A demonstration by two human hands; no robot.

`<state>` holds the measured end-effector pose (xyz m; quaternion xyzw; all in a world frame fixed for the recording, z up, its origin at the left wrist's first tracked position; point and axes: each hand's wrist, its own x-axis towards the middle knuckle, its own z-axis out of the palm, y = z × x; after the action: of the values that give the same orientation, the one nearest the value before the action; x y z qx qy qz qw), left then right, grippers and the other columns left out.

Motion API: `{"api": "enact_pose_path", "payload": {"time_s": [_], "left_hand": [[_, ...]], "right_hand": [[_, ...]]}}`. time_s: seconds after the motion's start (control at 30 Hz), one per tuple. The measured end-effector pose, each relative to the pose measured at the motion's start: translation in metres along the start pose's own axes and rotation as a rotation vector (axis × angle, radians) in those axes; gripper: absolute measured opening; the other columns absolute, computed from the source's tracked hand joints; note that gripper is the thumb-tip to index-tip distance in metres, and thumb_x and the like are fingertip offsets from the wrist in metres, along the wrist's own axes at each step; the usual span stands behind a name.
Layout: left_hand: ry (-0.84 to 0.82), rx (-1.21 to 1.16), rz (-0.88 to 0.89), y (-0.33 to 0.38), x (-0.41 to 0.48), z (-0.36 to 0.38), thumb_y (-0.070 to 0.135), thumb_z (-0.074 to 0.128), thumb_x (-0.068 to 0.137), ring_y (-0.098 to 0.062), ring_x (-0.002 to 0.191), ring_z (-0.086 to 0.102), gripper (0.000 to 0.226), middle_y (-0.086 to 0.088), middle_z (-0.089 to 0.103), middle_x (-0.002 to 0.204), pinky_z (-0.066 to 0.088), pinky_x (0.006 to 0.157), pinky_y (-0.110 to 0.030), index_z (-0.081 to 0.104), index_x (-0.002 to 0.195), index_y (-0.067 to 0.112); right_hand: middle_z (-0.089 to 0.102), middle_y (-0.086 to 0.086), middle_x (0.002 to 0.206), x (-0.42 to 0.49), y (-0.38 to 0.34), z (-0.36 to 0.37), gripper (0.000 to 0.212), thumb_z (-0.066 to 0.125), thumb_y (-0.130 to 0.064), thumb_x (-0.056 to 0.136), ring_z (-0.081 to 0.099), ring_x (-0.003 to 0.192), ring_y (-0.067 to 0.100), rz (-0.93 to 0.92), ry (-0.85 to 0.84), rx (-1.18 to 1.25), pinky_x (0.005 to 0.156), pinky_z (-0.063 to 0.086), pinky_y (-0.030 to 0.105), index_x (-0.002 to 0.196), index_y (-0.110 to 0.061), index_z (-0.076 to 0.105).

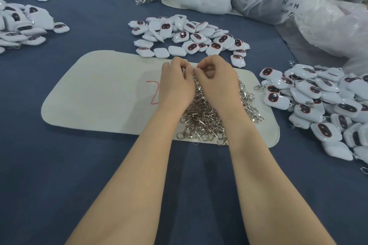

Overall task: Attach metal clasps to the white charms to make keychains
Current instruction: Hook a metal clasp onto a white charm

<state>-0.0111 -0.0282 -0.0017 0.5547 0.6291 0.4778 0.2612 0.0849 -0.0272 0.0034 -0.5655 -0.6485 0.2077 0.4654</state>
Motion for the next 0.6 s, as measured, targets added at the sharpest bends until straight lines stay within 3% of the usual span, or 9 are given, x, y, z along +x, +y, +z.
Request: {"api": "enact_pose_path", "payload": {"time_s": [0.3, 0.47, 0.6], "left_hand": [[0.01, 0.008, 0.046, -0.0004, -0.0006, 0.0003, 0.016, 0.05, 0.096, -0.015, 0.082, 0.052, 0.008, -0.011, 0.058, 0.11, 0.037, 0.073, -0.021, 0.056, 0.098, 0.013], [0.003, 0.007, 0.052, -0.0004, -0.0025, -0.0018, 0.017, 0.054, 0.093, -0.017, 0.092, 0.057, 0.005, -0.008, 0.061, 0.108, 0.044, 0.082, -0.026, 0.059, 0.094, 0.018], [0.006, 0.053, 0.043, -0.002, -0.0024, -0.0027, 0.02, 0.055, 0.093, -0.016, 0.089, 0.056, 0.003, -0.007, 0.06, 0.106, 0.039, 0.075, -0.022, 0.056, 0.09, 0.021]], "right_hand": [[0.055, -0.014, 0.072, 0.0012, 0.0, 0.0006, 0.009, 0.06, -0.012, 0.087, 0.051, 0.065, 0.001, 0.022, 0.001, -0.006, 0.061, 0.041, 0.007, 0.084, -0.018, 0.056], [0.056, -0.011, 0.073, 0.0015, 0.0019, 0.0001, 0.008, 0.059, -0.012, 0.088, 0.051, 0.065, 0.002, 0.045, -0.005, 0.013, 0.059, 0.041, 0.007, 0.085, -0.018, 0.055], [0.058, -0.009, 0.076, 0.0018, 0.0022, 0.0002, 0.008, 0.059, -0.013, 0.089, 0.054, 0.07, 0.006, 0.056, -0.027, 0.024, 0.06, 0.042, 0.008, 0.085, -0.019, 0.055]]}}
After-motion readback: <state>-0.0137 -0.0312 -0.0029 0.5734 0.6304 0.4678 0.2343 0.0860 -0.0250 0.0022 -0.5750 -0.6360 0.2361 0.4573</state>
